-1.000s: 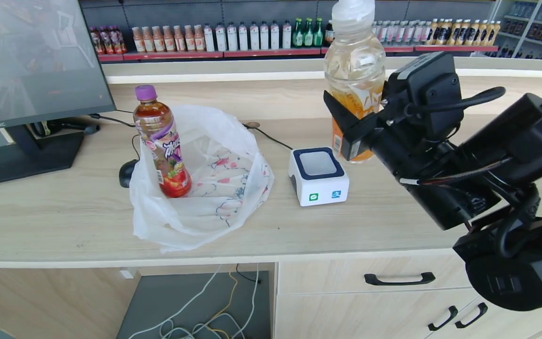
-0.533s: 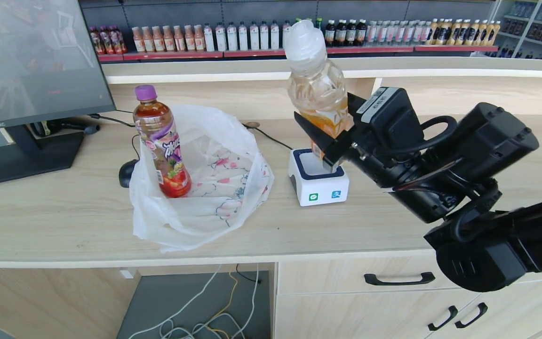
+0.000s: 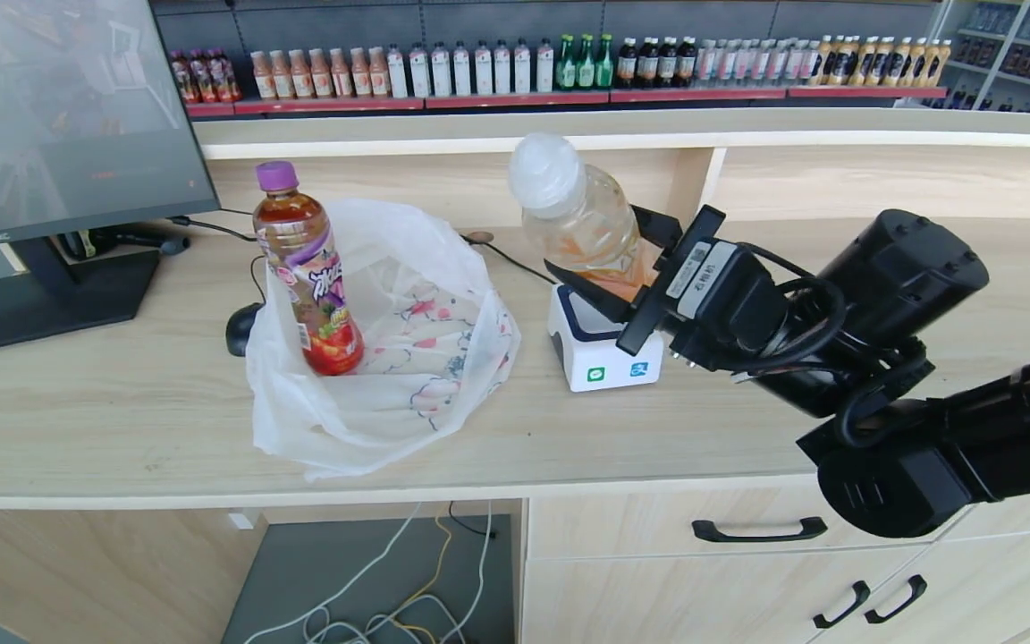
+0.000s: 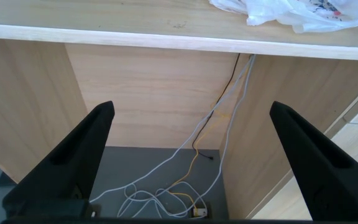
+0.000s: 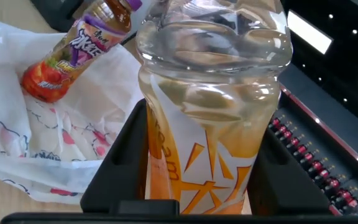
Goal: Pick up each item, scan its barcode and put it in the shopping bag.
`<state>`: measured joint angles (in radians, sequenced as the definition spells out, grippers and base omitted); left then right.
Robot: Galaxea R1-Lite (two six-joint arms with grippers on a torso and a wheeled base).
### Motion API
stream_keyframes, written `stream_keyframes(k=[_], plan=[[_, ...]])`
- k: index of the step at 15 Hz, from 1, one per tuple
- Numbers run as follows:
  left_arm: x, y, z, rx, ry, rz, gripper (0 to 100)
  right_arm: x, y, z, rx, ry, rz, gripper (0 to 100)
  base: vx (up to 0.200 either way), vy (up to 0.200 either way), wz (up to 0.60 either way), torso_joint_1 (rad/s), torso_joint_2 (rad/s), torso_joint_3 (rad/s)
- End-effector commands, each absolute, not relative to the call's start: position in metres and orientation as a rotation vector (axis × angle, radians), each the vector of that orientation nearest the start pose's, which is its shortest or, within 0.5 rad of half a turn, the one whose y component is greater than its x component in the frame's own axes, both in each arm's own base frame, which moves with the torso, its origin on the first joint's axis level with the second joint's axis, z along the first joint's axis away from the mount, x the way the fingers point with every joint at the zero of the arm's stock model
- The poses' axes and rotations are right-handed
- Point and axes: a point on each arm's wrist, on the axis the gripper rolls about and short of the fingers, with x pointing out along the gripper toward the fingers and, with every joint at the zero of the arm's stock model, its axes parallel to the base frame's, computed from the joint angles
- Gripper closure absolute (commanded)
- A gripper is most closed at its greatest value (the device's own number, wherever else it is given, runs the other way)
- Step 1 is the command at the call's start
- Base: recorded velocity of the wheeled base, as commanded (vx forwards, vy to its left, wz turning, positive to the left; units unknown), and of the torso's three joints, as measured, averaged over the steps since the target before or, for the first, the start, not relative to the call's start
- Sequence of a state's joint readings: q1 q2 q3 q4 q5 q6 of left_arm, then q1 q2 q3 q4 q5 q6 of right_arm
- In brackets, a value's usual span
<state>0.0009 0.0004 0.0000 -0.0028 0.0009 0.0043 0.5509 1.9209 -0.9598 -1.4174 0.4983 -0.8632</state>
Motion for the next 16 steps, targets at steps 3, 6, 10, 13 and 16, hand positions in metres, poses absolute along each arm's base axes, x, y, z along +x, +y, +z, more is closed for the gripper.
stream_keyframes(k=[3,6,10,13,16], plan=[[-0.023,0.000,0.076,0.005,-0.003,0.003,0,0.311,0.179,0.218,-0.801,-0.887,0.774,100,0.000,0.000,0.00,0.000,0.00,0.000],[-0.023,0.000,0.076,0.005,-0.003,0.003,0,0.319,0.174,0.213,-0.827,-0.900,0.807,100,0.000,0.000,0.00,0.000,0.00,0.000],[-0.023,0.000,0.076,0.005,-0.003,0.003,0,0.326,0.177,0.216,-0.832,-0.940,0.830,100,0.000,0.000,0.00,0.000,0.00,0.000],[-0.023,0.000,0.076,0.005,-0.003,0.002,0,0.328,0.178,0.216,-0.835,-0.954,0.845,100,0.000,0.000,0.00,0.000,0.00,0.000],[-0.023,0.000,0.076,0.003,-0.003,0.003,0,0.328,0.178,0.217,-0.841,-0.965,0.846,100,0.000,0.000,0.00,0.000,0.00,0.000]])
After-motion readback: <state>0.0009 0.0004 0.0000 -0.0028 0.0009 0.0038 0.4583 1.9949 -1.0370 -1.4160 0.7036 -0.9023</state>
